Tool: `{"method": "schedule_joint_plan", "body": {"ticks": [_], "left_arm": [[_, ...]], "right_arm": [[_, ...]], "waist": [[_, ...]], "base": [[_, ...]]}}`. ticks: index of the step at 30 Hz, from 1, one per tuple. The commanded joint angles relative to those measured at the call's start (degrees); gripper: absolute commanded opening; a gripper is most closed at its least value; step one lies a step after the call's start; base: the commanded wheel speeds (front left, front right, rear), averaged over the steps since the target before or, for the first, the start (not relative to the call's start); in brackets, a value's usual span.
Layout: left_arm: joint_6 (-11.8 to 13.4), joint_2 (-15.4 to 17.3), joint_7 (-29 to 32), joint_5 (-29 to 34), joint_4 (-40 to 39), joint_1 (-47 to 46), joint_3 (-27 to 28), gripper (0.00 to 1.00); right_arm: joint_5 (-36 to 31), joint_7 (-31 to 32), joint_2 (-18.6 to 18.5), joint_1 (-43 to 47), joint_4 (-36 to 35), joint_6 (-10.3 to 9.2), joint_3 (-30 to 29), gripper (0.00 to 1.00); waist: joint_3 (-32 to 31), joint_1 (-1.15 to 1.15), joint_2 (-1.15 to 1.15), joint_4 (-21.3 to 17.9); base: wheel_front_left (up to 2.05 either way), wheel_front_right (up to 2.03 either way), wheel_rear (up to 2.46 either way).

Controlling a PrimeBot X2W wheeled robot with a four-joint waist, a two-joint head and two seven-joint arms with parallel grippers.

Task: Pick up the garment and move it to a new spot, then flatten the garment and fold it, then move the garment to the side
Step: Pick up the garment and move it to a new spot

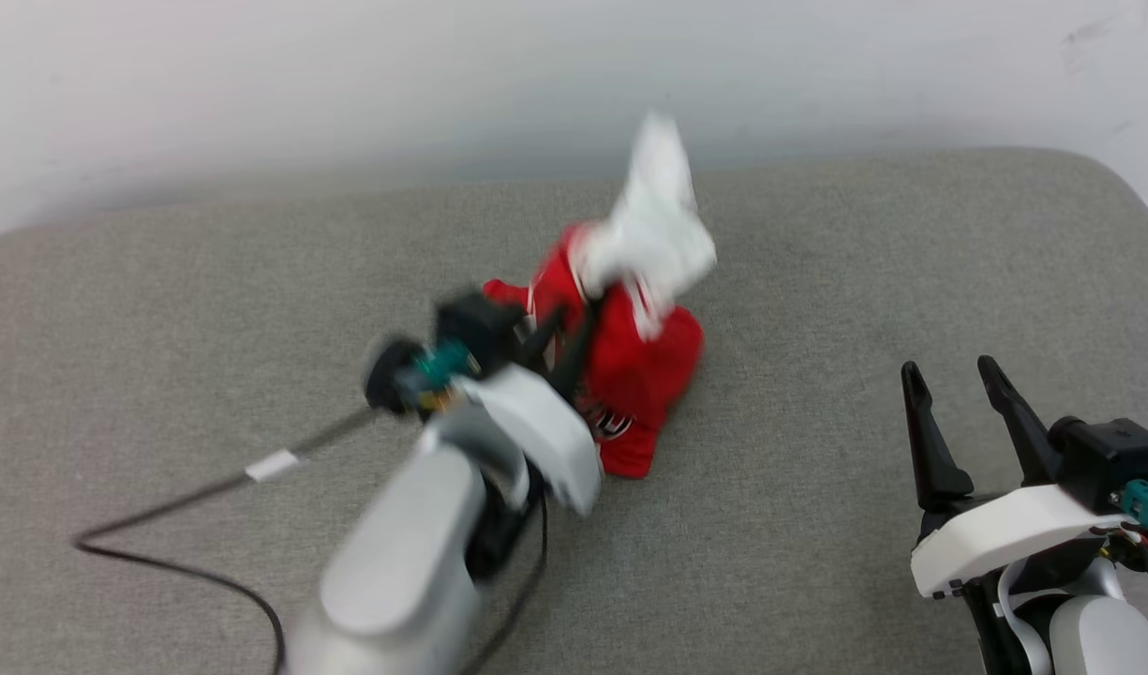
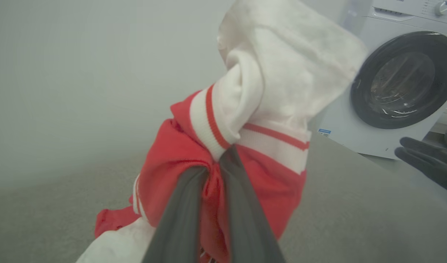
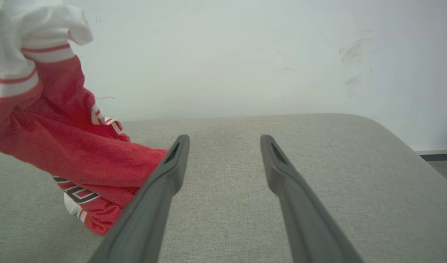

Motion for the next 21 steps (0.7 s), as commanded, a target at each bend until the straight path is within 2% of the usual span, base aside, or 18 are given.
{"method": "schedule_joint_plan", "body": {"ticks": [1, 3, 4, 7, 8, 9, 10, 15, 21], "left_arm": [[-0.22, -0.12, 1.18, -0.02, 0.62, 2.86, -1.80, 0.00], [-0.30, -0.09, 2.47, -0.25, 1.41, 6.00, -4.26, 0.00], [-0.33, 0.06, 4.06, -0.81, 2.30, 10.16, -7.66, 0.00], [-0.40, 0.18, 5.09, -1.49, 2.59, 12.08, -9.55, 0.00], [-0.42, 0.45, 5.11, -1.30, 2.49, 12.20, -10.51, 0.30], [-0.40, 0.73, 4.52, -1.23, 2.30, 12.49, -11.03, 0.56], [-0.39, 0.79, 3.44, -1.37, 1.73, 12.70, -11.24, 1.00], [-0.34, 1.34, -3.16, -0.10, -2.34, 10.90, -10.98, 1.00], [3.12, 2.32, -5.74, -0.39, -6.97, 9.68, -6.63, 1.00]], "right_arm": [[0.35, -0.15, 0.08, -0.36, -0.21, -0.03, 0.24, 1.00], [0.78, -0.33, 0.10, -0.66, -0.16, -0.03, 0.59, 1.00], [1.39, -0.65, 0.09, -1.22, 0.33, -0.03, 1.00, 1.00], [1.54, -0.91, 0.07, -1.27, 0.59, -0.03, 0.89, 1.00], [1.64, -1.08, 0.07, -1.30, 0.84, -0.03, 0.74, 1.00], [1.72, -1.28, 0.09, -1.27, 1.16, -0.04, 0.70, 1.00], [1.73, -1.33, 0.08, -1.34, 1.26, -0.03, 0.86, 1.00], [1.63, -1.71, 0.09, -0.68, 2.11, -0.03, 0.07, 1.00], [1.74, -1.33, 0.08, 0.41, 2.22, -0.03, -0.24, 1.00]], "waist": [[1.10, 0.01, 0.00, -0.13], [1.93, 0.01, 0.00, 0.02], [2.78, 0.01, 0.00, 0.27], [3.15, 0.01, 0.00, 0.52], [3.23, 0.01, 0.00, 0.77], [3.02, 0.01, 0.00, 0.99], [2.95, 0.01, 0.00, 1.13], [1.25, 0.01, 0.00, 2.99], [-0.97, 0.01, 0.00, 4.70]], "base": [[0.00, 0.00, 0.00], [0.00, 0.00, 0.00], [0.00, 0.00, 0.00], [0.00, 0.00, 0.00], [0.00, 0.00, 0.00], [0.00, 0.00, 0.00], [0.00, 0.00, 0.00], [0.00, 0.00, 0.00], [0.00, 0.00, 0.00]]}}
